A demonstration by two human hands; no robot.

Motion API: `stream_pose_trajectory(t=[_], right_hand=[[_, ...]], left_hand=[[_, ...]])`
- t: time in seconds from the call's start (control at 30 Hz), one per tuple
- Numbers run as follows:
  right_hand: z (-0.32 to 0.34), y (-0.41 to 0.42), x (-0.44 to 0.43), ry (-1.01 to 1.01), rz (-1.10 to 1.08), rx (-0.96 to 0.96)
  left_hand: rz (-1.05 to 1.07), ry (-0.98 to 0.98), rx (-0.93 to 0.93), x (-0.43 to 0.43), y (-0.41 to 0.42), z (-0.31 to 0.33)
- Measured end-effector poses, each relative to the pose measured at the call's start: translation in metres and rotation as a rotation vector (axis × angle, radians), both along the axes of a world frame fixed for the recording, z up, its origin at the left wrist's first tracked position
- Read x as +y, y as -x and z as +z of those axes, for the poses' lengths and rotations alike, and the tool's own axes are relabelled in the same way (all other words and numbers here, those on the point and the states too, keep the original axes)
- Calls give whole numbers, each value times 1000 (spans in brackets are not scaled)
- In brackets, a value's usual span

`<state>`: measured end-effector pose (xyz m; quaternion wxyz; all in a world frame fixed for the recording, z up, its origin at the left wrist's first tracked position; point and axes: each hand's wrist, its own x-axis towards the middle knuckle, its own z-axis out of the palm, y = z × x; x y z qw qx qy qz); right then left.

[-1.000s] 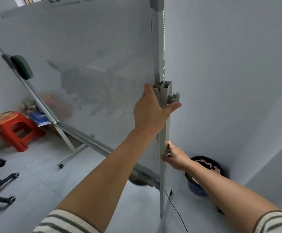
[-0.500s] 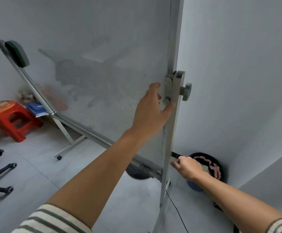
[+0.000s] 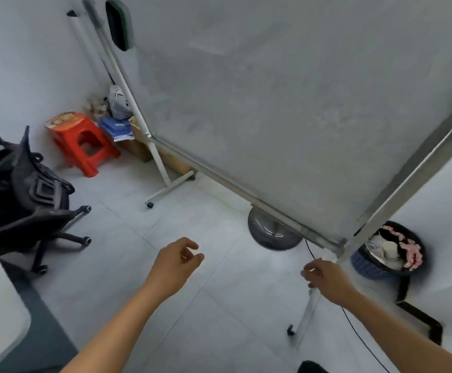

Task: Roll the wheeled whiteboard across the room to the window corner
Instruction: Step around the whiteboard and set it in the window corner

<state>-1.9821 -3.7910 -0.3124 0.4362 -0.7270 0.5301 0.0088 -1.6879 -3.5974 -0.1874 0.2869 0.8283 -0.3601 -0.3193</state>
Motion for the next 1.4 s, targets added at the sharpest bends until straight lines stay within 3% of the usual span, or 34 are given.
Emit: stream_pose_trajectory(t=[0.3,0.63,0.93,1.17,1.4], right_hand=[[-19,-112,32,-44,74,-22],[-25,-302,-45,-59,76,-91],[16,-469,-110,60,111,-113],[-2,-574,-132,38,-77,-114],[18,-726,-120,-26,-189,-196]], left_hand=[[382,-67,144,123,-101,-71],[580,-82,193,100,-261,-86],[600,34,233,17,-425,-70],[513,33,275,-26,-592,-80],[338,99,232,-89,-777,-32]])
